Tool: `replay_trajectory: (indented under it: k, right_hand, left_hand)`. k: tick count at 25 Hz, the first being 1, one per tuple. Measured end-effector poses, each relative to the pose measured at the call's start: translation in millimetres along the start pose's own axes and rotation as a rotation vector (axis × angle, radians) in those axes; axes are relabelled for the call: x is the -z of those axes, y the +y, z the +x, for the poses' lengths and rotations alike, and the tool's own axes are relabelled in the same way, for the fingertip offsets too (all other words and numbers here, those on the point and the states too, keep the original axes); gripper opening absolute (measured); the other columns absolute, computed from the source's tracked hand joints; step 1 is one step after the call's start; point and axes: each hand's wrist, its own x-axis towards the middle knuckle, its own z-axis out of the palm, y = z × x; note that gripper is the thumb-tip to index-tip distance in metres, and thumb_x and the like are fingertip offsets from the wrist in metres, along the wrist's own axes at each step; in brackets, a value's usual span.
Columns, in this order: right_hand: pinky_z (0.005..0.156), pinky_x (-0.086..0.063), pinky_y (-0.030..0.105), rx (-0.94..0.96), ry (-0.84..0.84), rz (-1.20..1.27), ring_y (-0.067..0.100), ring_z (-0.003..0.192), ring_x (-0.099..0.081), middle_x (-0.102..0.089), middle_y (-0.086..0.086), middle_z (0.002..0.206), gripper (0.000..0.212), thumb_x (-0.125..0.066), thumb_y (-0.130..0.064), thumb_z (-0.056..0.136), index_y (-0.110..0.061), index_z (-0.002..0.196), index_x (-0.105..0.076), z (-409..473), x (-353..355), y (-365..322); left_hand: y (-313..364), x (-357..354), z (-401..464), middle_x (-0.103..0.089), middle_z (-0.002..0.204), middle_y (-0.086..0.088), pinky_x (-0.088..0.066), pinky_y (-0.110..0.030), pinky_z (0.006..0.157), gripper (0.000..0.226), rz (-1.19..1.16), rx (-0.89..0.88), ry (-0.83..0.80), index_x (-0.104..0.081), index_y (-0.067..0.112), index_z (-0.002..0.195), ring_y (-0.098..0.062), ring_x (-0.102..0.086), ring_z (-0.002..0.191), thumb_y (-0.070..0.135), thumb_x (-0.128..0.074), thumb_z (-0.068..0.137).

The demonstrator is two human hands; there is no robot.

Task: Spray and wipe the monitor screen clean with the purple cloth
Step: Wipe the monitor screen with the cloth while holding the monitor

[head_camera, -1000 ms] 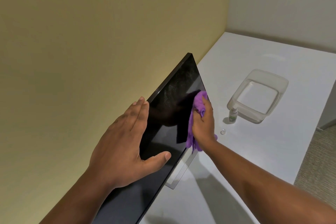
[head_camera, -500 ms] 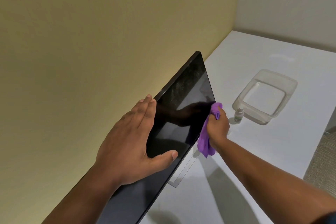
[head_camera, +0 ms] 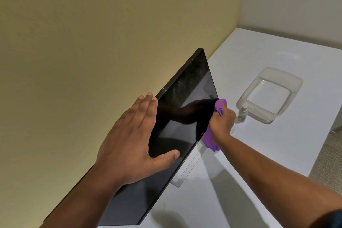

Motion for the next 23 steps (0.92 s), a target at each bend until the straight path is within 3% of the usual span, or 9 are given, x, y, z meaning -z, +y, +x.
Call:
replay_trajectory:
  k: [2, 3, 5, 7, 13, 16, 17, 20, 23]
  right_hand:
    - [0.089, -0.054, 0.021, 0.047, -0.02, 0.104, 0.004, 0.101, -0.067, -0.064, 0.002, 0.109, 0.021, -0.05, -0.027, 0.105, -0.038, 0.118, -0.063, -4.9, -4.1, -14.0]
    - [0.095, -0.051, 0.017, 0.12, -0.047, 0.101, -0.004, 0.109, -0.063, -0.064, 0.001, 0.118, 0.028, -0.051, -0.028, 0.105, -0.044, 0.125, -0.06, -8.9, -5.6, -16.7]
    - [0.114, -0.039, 0.029, 0.271, -0.159, 0.028, 0.006, 0.138, -0.045, -0.048, 0.001, 0.152, 0.054, -0.05, -0.017, 0.102, -0.035, 0.151, -0.039, -18.2, -4.3, -8.4]
    - [0.122, -0.031, 0.042, 0.225, -0.201, 0.001, 0.02, 0.149, -0.034, -0.034, 0.001, 0.163, 0.064, -0.048, -0.011, 0.101, -0.025, 0.159, -0.025, -27.1, -2.0, 4.3]
    - [0.116, -0.04, 0.052, 0.023, -0.256, 0.082, 0.028, 0.14, -0.047, -0.046, 0.004, 0.155, 0.057, -0.049, -0.027, 0.103, -0.029, 0.157, -0.028, -50.5, -1.4, 34.3]
    - [0.116, -0.04, 0.045, -0.118, -0.207, 0.213, 0.023, 0.128, -0.057, -0.053, 0.001, 0.146, 0.066, -0.047, -0.061, 0.096, -0.032, 0.155, -0.036, -56.4, -2.8, 24.9]
    - [0.114, -0.041, 0.043, -0.139, -0.192, 0.203, 0.021, 0.124, -0.058, -0.055, -0.001, 0.144, 0.066, -0.044, -0.062, 0.095, -0.033, 0.154, -0.037, -57.7, -3.3, 19.9]
    - [0.111, -0.047, 0.043, 0.002, -0.176, 0.057, 0.023, 0.129, -0.056, -0.051, -0.001, 0.147, 0.052, -0.053, -0.028, 0.105, -0.032, 0.155, -0.037, -67.7, -3.6, 16.9]
    - [0.099, -0.055, 0.032, 0.081, -0.148, 0.013, 0.023, 0.12, -0.061, -0.054, 0.005, 0.138, 0.052, -0.06, -0.015, 0.101, -0.021, 0.15, -0.044, -65.7, 1.0, 17.1]
  left_hand:
    - [-2.9, -1.0, 0.6, 0.01, 0.172, 0.003, -0.016, -0.04, 0.125, 0.116, 0.006, 0.007, 0.003, 0.007, 0.021, 0.163, -0.013, 0.007, 0.157, 0.094, -0.022, 0.078]
    - [-3.5, -1.5, 0.9, 0.01, 0.172, 0.003, -0.016, -0.04, 0.125, 0.116, 0.004, 0.007, 0.004, 0.007, 0.021, 0.163, -0.013, 0.007, 0.157, 0.094, -0.023, 0.078]
    - [-3.7, -1.6, 1.6, 0.01, 0.172, 0.005, -0.016, -0.039, 0.125, 0.115, -0.012, 0.009, 0.008, 0.009, 0.024, 0.163, -0.011, 0.008, 0.157, 0.094, -0.025, 0.078]
    - [-2.8, -0.3, 2.7, 0.009, 0.172, 0.007, -0.016, -0.038, 0.125, 0.115, -0.04, 0.019, 0.011, 0.01, 0.026, 0.162, -0.008, 0.009, 0.157, 0.093, -0.029, 0.078]
    - [-1.2, 3.6, 13.1, -0.013, 0.171, 0.008, -0.022, -0.037, 0.124, 0.11, -0.127, 0.051, 0.04, -0.014, 0.026, 0.161, -0.007, -0.004, 0.157, 0.093, -0.033, 0.076]
    - [-0.1, 6.0, 21.8, -0.017, 0.17, 0.009, -0.028, -0.04, 0.123, 0.107, -0.18, 0.068, 0.05, -0.02, 0.026, 0.156, -0.007, -0.008, 0.156, 0.094, -0.033, 0.075]
    - [-0.7, 5.0, 23.1, -0.016, 0.17, 0.009, -0.029, -0.04, 0.122, 0.106, -0.201, 0.069, 0.053, -0.02, 0.026, 0.155, -0.006, -0.009, 0.156, 0.094, -0.035, 0.075]
    - [-2.3, 0.1, 20.9, -0.012, 0.17, 0.014, -0.029, -0.037, 0.12, 0.104, -0.252, 0.074, 0.057, -0.018, 0.029, 0.155, -0.003, -0.009, 0.155, 0.095, -0.034, 0.075]
    - [-2.0, -0.5, 21.0, -0.008, 0.17, 0.018, -0.027, -0.035, 0.119, 0.104, -0.276, 0.07, 0.062, -0.015, 0.032, 0.155, 0.0, -0.008, 0.155, 0.096, -0.034, 0.075]
